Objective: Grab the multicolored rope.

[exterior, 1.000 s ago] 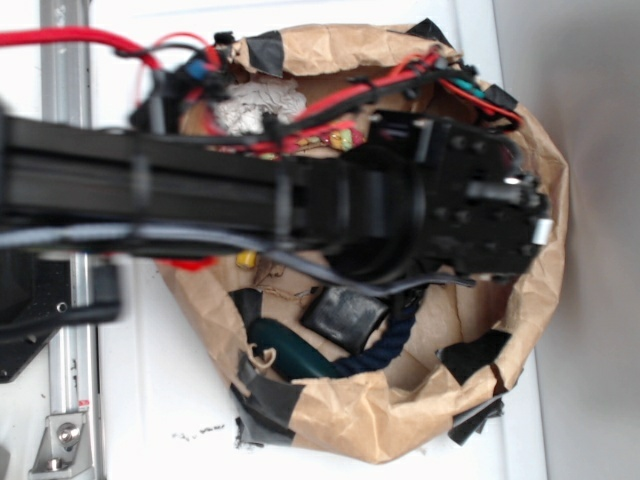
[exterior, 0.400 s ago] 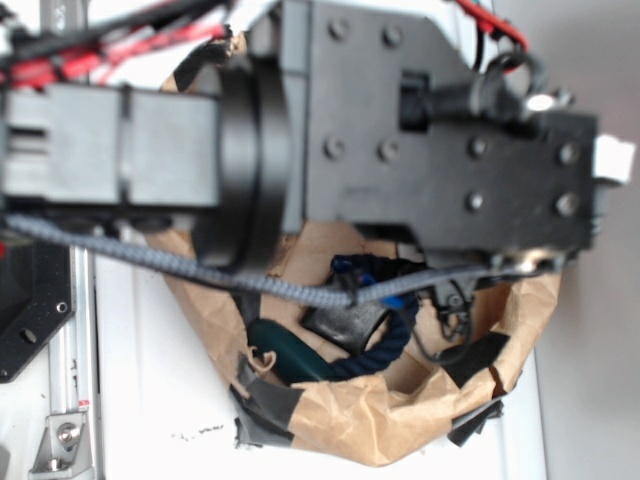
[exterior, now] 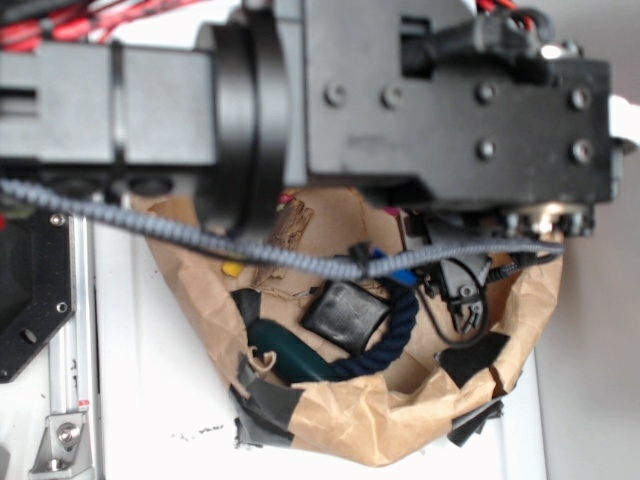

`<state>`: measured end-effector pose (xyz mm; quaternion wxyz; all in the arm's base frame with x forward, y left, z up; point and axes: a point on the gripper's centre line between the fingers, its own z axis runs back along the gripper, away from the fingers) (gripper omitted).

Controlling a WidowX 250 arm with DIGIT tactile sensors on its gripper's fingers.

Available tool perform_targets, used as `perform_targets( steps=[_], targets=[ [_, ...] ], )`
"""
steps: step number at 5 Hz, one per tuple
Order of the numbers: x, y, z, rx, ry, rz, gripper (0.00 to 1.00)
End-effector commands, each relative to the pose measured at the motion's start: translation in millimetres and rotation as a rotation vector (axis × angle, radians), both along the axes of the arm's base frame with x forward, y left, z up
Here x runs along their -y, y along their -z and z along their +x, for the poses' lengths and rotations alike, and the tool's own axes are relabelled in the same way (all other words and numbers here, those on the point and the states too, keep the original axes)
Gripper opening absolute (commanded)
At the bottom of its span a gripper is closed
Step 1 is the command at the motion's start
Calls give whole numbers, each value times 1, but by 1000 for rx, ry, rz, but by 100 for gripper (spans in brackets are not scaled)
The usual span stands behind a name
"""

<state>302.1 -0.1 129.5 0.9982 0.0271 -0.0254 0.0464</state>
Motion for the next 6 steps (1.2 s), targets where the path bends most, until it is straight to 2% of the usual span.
perform_targets(
  steps=[1,4,5,6],
  targets=[
    [1,-16,7,78,-8,-54,0],
    [-8,17,14,55,-26,-13,0],
    [-6,8,11,70,-14,-42,0],
    [-7,-2,7,95,-16,-28,0]
  ],
)
